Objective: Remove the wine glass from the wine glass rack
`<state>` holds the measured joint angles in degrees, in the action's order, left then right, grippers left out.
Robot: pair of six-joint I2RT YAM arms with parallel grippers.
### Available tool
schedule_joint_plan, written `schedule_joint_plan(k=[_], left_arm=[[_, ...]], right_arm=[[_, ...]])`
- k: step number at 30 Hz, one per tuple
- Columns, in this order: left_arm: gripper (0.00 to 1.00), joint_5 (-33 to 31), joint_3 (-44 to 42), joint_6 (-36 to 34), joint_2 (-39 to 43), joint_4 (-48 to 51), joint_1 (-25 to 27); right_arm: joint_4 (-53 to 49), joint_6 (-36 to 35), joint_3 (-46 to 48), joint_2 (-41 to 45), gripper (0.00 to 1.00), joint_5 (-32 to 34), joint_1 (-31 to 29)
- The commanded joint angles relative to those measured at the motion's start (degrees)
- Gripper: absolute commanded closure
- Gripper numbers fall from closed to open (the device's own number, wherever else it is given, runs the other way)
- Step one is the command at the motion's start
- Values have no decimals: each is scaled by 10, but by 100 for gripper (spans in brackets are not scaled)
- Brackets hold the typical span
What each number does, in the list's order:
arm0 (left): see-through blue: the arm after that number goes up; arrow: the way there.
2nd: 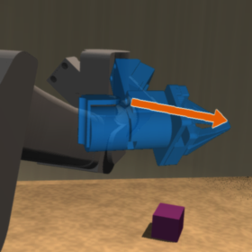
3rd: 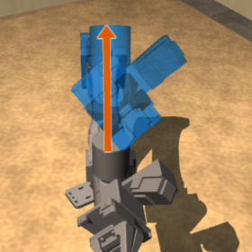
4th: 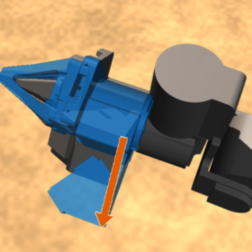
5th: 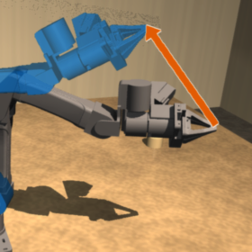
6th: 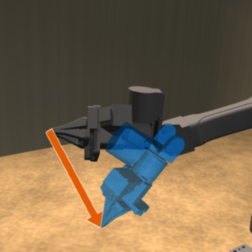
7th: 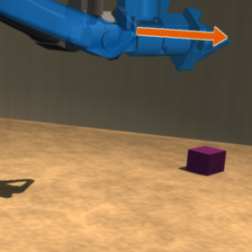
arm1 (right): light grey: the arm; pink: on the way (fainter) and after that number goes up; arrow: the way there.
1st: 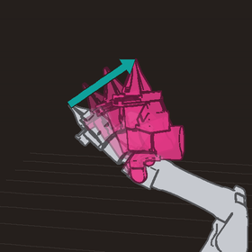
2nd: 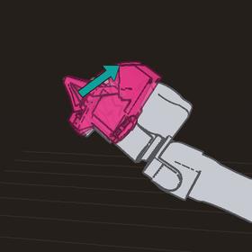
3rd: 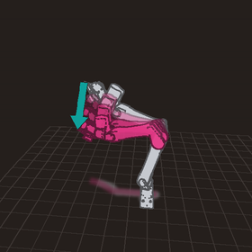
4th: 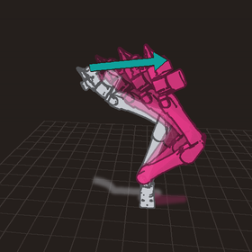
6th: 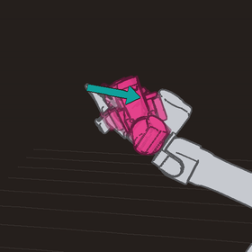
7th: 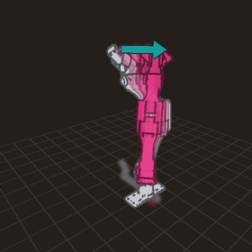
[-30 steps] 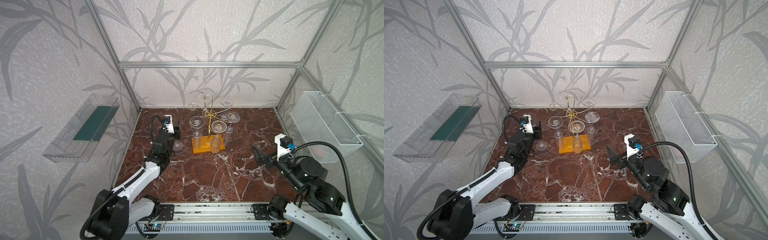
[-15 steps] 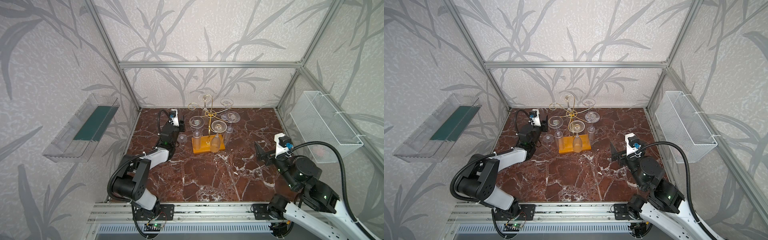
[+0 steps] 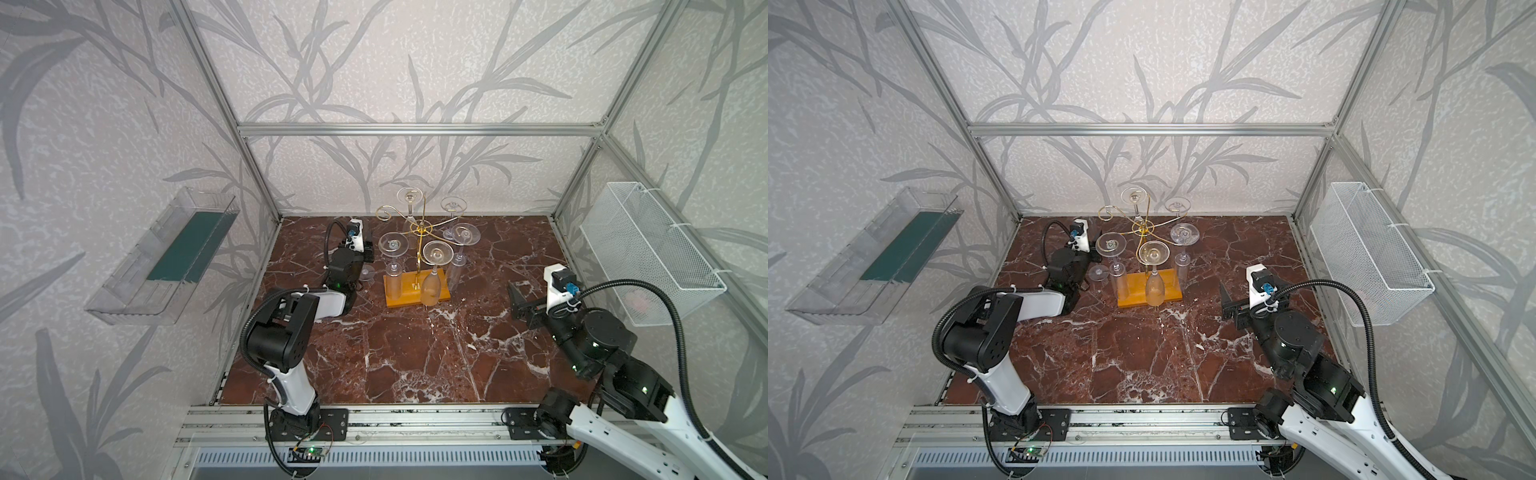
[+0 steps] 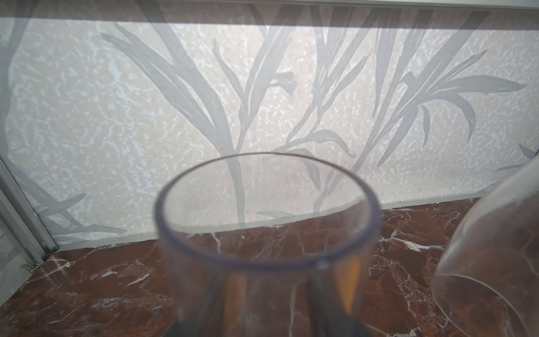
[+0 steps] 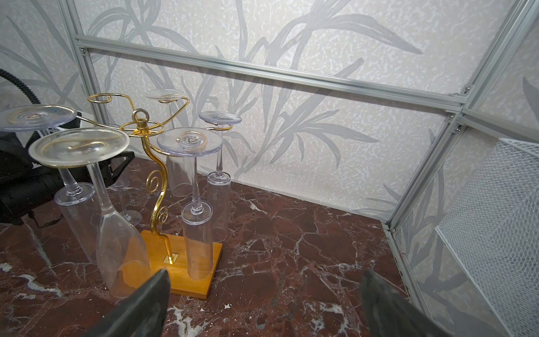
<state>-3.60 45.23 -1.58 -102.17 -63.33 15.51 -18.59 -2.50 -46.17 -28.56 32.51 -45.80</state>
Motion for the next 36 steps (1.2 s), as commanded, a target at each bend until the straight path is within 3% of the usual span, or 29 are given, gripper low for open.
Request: schedule_joint_plan(k=[1,21,27,36], left_arm=[[62,-4,20,-8,-9,-61,-4],[62,-14,-9,-4,-48,-92,-6],[35,-15,-15,1,-43,-89,-5],[25,-30,-40,-5,-22,-89,-5]], right_arm=[[20,-4,0,-4,1,7,-1],[20,3,5,-4,1,3,-1],[19,5,6,0,1,2,-1],[24,-1,7,3,1,1,0]])
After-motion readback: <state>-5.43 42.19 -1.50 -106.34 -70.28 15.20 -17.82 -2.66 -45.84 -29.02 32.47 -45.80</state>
